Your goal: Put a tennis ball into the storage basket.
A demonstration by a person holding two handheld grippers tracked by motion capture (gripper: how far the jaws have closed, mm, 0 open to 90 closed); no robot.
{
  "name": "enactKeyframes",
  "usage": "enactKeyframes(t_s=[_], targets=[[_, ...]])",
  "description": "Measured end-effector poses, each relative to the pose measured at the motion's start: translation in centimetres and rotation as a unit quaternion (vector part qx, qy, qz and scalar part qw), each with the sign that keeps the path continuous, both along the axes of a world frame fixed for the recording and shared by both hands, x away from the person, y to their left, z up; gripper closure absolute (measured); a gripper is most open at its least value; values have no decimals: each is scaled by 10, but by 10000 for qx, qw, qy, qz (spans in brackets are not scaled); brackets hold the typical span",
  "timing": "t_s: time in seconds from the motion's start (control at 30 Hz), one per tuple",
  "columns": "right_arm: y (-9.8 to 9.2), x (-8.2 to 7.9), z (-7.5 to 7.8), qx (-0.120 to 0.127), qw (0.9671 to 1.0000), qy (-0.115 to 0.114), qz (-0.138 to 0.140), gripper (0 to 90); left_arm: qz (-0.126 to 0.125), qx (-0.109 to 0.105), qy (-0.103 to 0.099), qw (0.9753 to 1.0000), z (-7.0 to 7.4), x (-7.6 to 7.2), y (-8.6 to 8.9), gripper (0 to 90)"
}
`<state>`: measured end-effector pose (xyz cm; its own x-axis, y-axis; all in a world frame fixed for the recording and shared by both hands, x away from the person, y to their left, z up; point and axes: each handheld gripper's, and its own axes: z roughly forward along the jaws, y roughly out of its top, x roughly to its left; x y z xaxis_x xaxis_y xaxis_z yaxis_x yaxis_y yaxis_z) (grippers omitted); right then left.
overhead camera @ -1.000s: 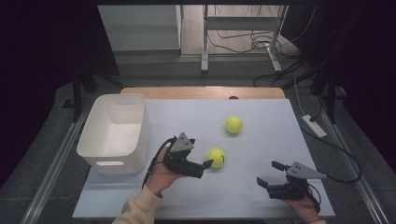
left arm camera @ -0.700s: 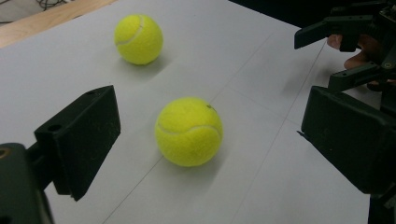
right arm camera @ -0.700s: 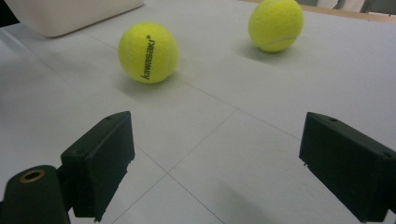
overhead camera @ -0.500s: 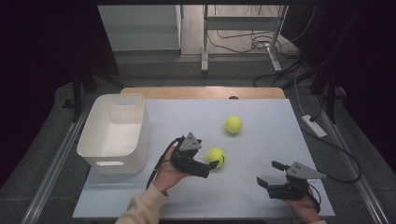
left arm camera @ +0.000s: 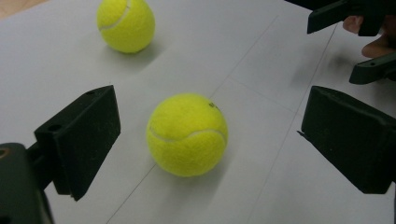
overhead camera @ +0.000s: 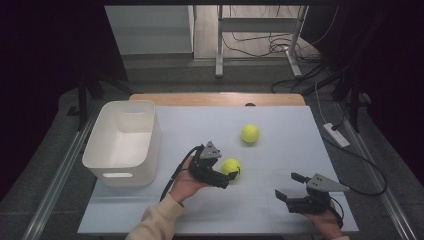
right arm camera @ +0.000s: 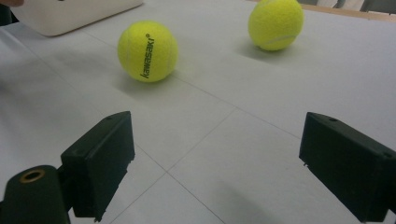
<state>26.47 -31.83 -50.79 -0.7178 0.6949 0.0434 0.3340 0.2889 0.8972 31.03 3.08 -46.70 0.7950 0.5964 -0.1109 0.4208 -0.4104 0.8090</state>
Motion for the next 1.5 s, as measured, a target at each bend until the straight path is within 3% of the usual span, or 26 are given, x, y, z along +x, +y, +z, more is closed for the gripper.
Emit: enactKeyframes(t_s=[1.4, 1.5], targets=[[-1, 1, -1, -21, 10000, 28, -5, 101, 47, 299, 548, 9980, -39, 31, -22, 51], [-1, 1, -1, -25, 10000, 24, 3, 101, 50, 338, 605, 9976, -42, 32, -22, 86]])
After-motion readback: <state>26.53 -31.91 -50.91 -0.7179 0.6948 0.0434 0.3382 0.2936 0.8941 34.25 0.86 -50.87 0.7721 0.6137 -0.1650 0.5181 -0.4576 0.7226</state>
